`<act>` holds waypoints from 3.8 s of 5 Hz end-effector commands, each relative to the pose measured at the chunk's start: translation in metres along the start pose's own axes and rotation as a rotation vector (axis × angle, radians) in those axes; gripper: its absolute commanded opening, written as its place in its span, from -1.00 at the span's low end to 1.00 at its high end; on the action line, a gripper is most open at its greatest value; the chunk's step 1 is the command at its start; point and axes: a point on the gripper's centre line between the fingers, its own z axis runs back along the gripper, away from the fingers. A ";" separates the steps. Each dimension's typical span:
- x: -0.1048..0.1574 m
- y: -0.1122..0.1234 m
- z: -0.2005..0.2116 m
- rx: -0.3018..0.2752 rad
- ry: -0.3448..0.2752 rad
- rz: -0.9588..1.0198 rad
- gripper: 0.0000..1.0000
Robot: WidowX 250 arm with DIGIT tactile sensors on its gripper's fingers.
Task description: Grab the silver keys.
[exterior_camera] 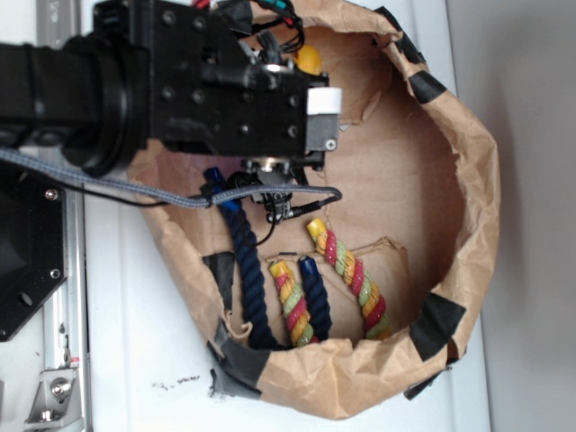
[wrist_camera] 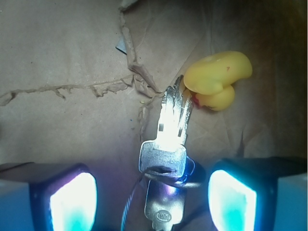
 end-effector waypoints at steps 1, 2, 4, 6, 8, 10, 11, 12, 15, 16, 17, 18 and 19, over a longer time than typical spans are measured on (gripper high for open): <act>-0.012 0.007 -0.004 0.050 0.014 -0.091 1.00; -0.019 0.011 0.000 0.048 0.139 -0.190 1.00; -0.021 0.006 -0.014 0.061 0.160 -0.195 1.00; -0.028 0.005 -0.027 0.067 0.171 -0.204 1.00; -0.034 0.007 -0.027 0.053 0.159 -0.186 -1.00; -0.037 0.011 -0.024 0.045 0.155 -0.171 -1.00; -0.032 0.016 -0.014 0.028 0.150 -0.141 -1.00; -0.021 0.023 0.002 -0.002 0.135 -0.090 -1.00; 0.005 -0.003 0.153 -0.344 -0.035 -0.078 -1.00; -0.003 -0.009 0.165 -0.334 -0.111 -0.101 -1.00; 0.014 -0.009 0.154 -0.320 -0.069 -0.072 -1.00; 0.020 -0.009 0.152 -0.327 -0.038 -0.047 -1.00; 0.027 -0.010 0.149 -0.324 -0.016 -0.027 -1.00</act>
